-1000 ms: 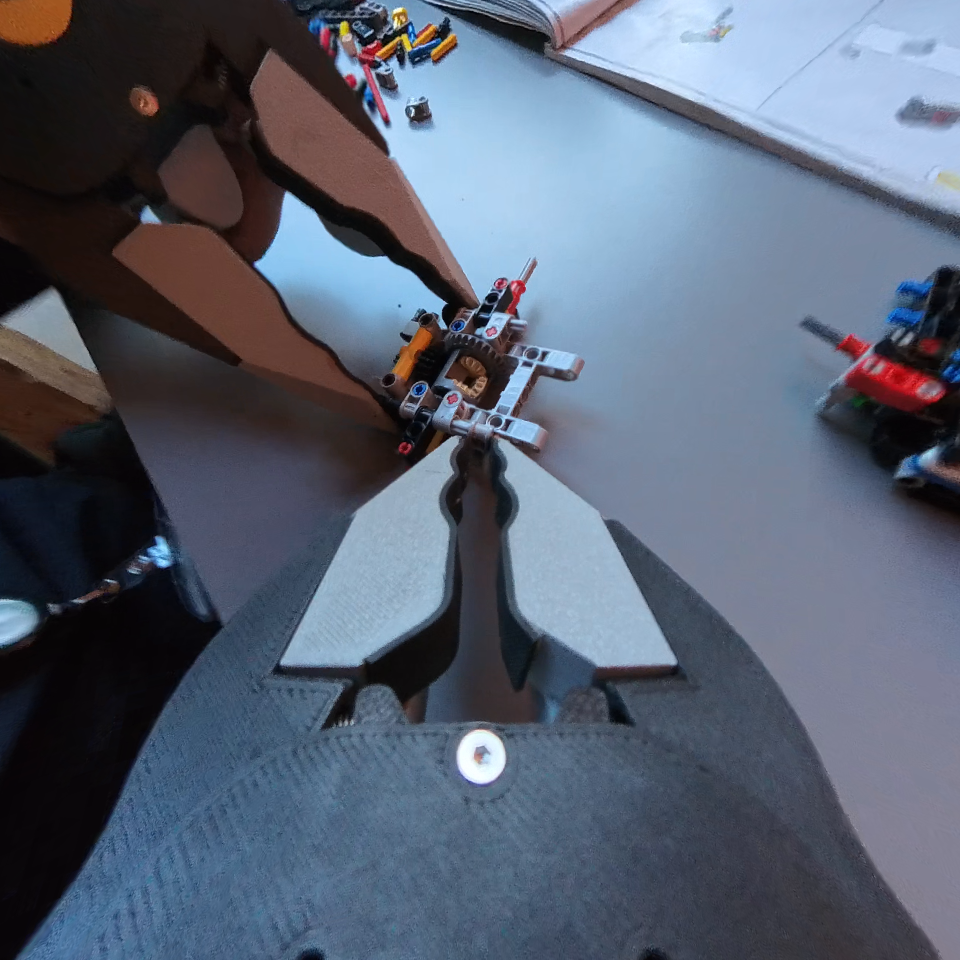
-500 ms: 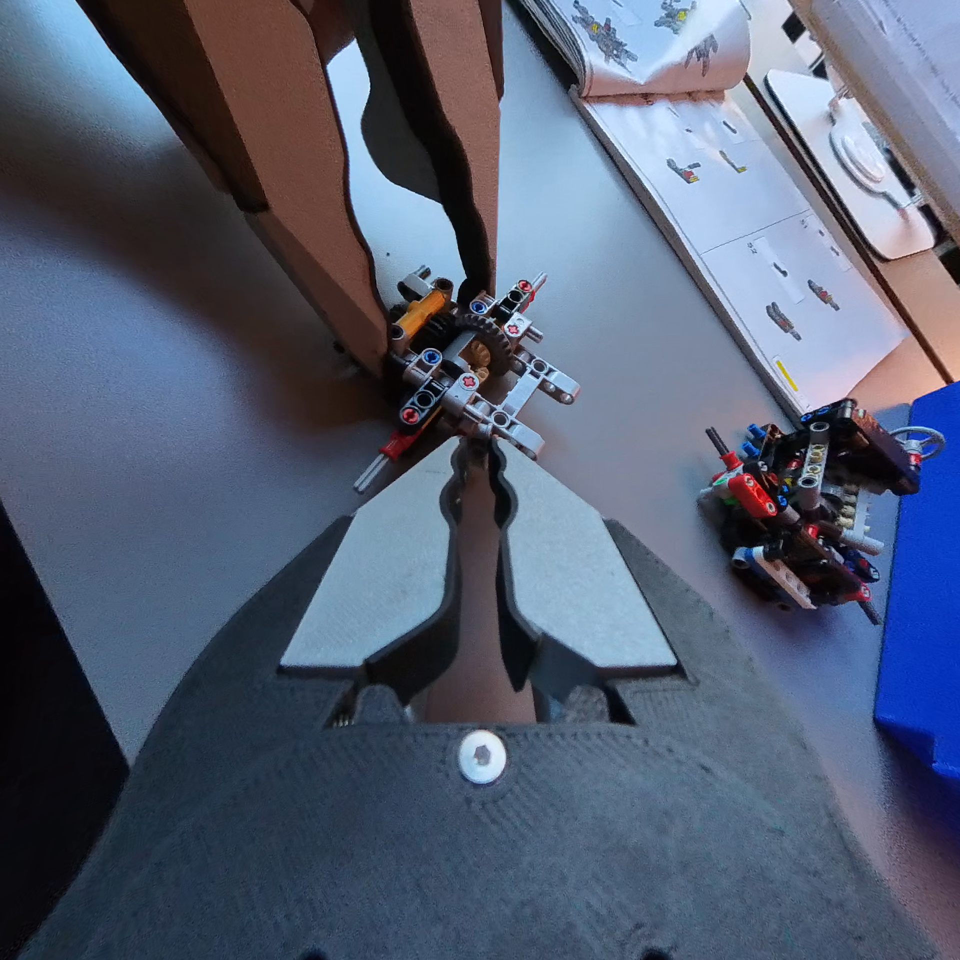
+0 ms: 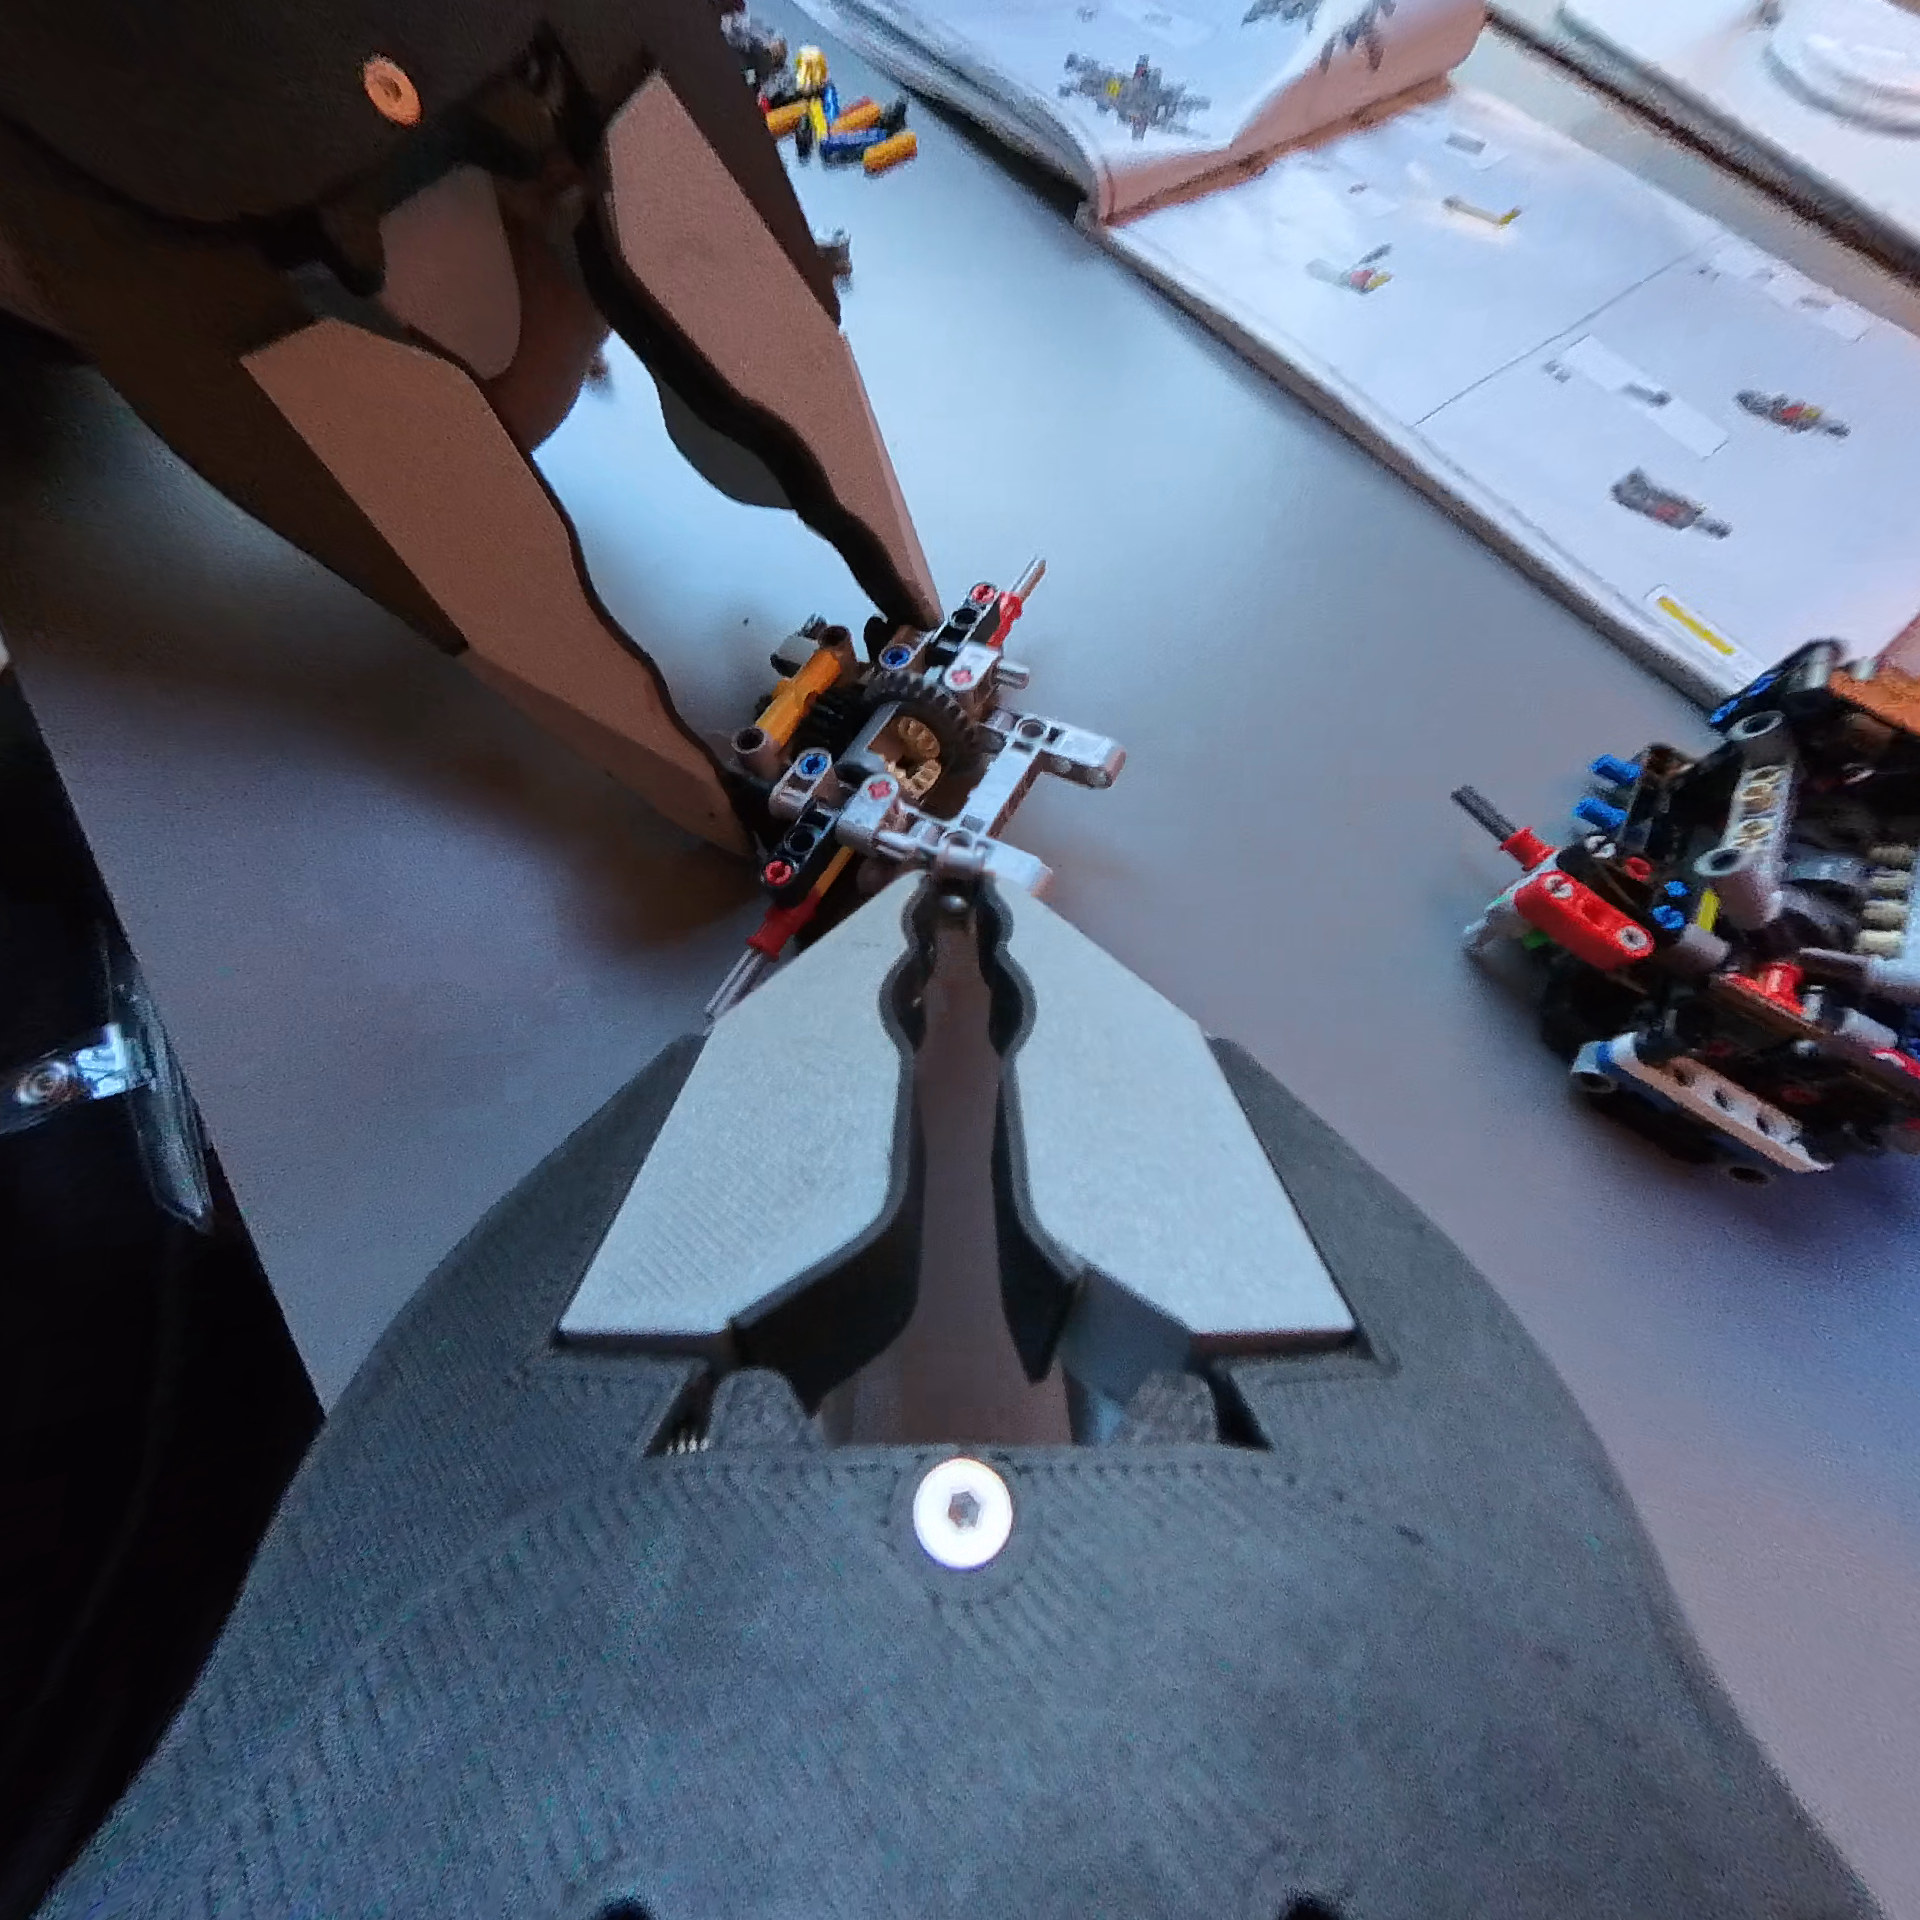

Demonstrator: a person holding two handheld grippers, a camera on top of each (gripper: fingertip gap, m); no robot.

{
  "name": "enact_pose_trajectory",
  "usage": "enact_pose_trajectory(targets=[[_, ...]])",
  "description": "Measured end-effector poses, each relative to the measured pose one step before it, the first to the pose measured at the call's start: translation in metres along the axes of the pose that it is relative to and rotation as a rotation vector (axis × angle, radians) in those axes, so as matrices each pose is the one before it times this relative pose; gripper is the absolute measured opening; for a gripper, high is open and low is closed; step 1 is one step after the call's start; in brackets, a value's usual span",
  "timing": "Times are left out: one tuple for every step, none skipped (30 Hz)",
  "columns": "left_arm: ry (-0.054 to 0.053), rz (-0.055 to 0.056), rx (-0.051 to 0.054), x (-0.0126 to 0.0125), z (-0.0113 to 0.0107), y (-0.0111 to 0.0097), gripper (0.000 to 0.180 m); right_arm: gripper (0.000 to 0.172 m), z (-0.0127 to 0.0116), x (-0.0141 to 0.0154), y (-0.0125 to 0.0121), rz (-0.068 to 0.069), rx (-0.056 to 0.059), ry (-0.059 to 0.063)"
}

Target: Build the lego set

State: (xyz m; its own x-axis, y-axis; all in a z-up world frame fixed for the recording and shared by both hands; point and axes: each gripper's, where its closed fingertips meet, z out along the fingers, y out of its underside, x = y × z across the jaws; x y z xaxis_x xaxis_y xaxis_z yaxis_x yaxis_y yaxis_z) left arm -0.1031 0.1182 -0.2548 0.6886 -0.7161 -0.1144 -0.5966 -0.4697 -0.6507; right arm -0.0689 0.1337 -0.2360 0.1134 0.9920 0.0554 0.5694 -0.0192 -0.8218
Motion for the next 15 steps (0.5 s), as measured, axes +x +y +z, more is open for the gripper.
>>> enact_pose_trajectory(targets=[[0.0021,-0.0002,0.0005,0.00015,0.00006,-0.00023,0.059,0.004,-0.00125,0.00069,-0.00220,-0.0092,0.0175,0.0097],[0.0014,0.0004,0.0024,0.00011,0.00020,-0.00021,0.058,0.004,0.00065,-0.00051,0.00060,-0.0131,-0.0050,0.0030],[-0.0013,-0.0010,0.0038,-0.00017,0.00020,-0.00030,0.059,0.004,0.00226,-0.00173,0.00272,-0.0117,-0.0232,-0.0059],[-0.0007,-0.0017,-0.0008,-0.00037,0.00029,0.00024,0.058,0.004,0.00249,-0.00098,0.00265,-0.0128,-0.0233,0.0012],[-0.0004,-0.0023,0.0009,-0.00032,-0.00017,0.00006,0.058,0.004,0.00144,-0.00071,0.00108,-0.0155,-0.0113,0.0050],[0.0000,-0.0008,-0.0003,-0.00030,-0.00030,0.00027,0.059,0.004,0.00077,-0.00036,0.00033,-0.0111,-0.0038,0.0058],[0.0000,-0.0010,0.0002,-0.00006,-0.00026,0.00030,0.059,0.004,0.00021,-0.00019,0.00010,-0.0026,-0.0011,0.0013],[-0.0012,0.0002,0.0018,0.00004,0.00005,-0.00005,0.059,0.004,-0.00008,0.00008,-0.00025,0.0029,0.0017,-0.0018],[-0.0013,0.0003,0.0012,0.00003,0.00000,0.00004,0.059,0.004,-0.00016,0.00026,-0.00033,0.0044,0.0022,-0.0013],[-0.0011,-0.0001,0.0002,-0.00001,0.00009,-0.00014,0.059,0.004,-0.00003,0.00016,-0.00020,0.0053,0.0010,-0.0014],[-0.0008,0.0006,-0.0003,-0.00001,-0.00003,0.00003,0.059,0.004,0.00002,0.00004,-0.00025,0.0055,0.0008,-0.0014],[-0.0009,0.0001,-0.0003,-0.00015,0.00000,-0.00014,0.059,0.004,0.00008,0.00014,-0.00010,0.0051,-0.0001,0.0001],[-0.0014,-0.0011,0.0001,-0.00025,0.00010,0.00006,0.059,0.004,0.00005,0.00024,-0.00045,0.0058,0.0007,0.0031],[-0.0023,-0.0005,0.0008,-0.00022,0.00000,-0.00007,0.059,0.004,0.00010,0.00033,-0.00068,0.0061,0.0023,0.0068],[-0.0019,-0.0013,0.0009,-0.00037,0.00001,0.00012,0.059,0.004,0.00007,0.00027,-0.00081,0.0062,0.0022,0.0085]])
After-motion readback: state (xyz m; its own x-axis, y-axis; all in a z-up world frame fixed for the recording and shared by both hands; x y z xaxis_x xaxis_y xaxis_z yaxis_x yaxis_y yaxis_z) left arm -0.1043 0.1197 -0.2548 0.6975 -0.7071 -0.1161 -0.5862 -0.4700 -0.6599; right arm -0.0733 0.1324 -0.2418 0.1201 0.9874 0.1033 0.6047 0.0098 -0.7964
